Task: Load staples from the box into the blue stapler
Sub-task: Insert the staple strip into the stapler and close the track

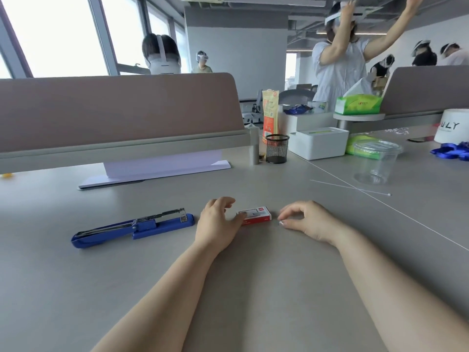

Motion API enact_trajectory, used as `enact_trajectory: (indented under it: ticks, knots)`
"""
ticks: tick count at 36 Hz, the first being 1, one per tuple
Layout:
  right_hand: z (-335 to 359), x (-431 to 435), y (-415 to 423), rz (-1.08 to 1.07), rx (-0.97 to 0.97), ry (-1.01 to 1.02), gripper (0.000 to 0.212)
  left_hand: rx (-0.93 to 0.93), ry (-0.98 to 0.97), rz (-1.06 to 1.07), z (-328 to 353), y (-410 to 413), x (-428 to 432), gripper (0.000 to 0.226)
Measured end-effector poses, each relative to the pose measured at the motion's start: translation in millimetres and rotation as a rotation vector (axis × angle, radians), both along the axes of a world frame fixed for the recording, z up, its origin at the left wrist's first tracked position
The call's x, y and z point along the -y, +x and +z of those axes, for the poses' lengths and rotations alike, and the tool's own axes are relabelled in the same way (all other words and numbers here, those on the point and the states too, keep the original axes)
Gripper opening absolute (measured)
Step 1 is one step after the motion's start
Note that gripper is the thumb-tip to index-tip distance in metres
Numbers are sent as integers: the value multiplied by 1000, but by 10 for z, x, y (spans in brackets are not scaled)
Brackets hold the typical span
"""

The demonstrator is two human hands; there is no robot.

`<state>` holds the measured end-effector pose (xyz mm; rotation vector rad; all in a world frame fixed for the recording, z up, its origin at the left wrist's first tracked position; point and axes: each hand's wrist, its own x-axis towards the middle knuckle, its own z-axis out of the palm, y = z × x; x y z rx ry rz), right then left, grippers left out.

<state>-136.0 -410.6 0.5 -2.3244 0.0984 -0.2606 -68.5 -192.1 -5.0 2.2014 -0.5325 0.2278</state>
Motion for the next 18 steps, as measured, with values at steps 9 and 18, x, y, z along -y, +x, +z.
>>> enact_trajectory:
  ticks: [9,18]
  knots:
    - [121,-587,72,67,261,67,4,331,175,138,125,-126,-1088,43]
    - [254,-1675,758,185,423,-66,7,345,362,394,14,245,-1823,52]
